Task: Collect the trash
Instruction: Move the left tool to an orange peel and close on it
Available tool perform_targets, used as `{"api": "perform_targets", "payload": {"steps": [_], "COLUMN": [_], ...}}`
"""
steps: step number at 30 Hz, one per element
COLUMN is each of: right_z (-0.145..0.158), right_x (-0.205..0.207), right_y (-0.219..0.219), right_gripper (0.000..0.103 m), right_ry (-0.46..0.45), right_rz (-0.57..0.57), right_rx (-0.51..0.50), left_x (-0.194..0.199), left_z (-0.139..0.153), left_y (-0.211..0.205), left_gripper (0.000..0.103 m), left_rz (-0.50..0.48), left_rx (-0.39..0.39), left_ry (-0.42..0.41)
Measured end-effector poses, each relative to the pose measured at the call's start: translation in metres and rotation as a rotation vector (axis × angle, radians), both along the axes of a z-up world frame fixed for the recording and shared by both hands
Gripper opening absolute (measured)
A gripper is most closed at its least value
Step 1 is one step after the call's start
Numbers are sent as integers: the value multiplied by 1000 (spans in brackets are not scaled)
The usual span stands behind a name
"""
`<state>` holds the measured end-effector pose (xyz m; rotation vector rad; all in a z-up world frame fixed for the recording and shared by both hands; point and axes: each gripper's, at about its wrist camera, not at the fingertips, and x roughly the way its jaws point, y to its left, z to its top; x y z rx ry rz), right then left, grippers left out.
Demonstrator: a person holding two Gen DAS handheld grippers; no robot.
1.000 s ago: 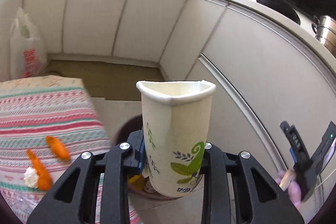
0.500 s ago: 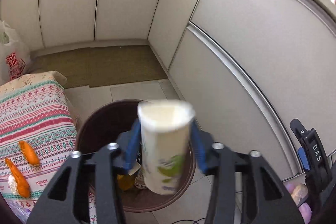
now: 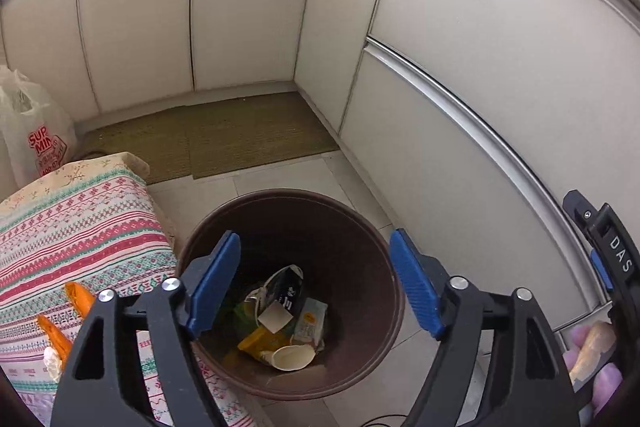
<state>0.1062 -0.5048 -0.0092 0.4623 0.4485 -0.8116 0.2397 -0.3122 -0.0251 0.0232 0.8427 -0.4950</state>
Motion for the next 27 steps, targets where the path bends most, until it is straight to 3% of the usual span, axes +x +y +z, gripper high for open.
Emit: {"api": "perform_targets", "payload": {"steps": [9, 15, 20, 23, 27], "right_z": [-6, -4, -3, -3, -3], "right_x": [16, 29, 39, 45, 52], "right_y": [20, 51, 69, 79, 91], "right_gripper": [96, 96, 96, 96, 96], "right_ry": [98, 161, 193, 212, 235], "right_rz": [100, 219, 284, 315, 338], "right_rx": [13, -37, -64, -90, -132], "left_x": [12, 49, 86, 105, 120], "left_z": [-21, -59, -92, -114, -143], "left_y": [35, 98, 156, 187, 208], "left_gripper": [84, 84, 84, 83, 74], "left_rz": [99, 269, 417, 483, 515], "left_rx": [96, 105, 143, 115, 93], "left_ry": [69, 223, 296, 369, 451]}}
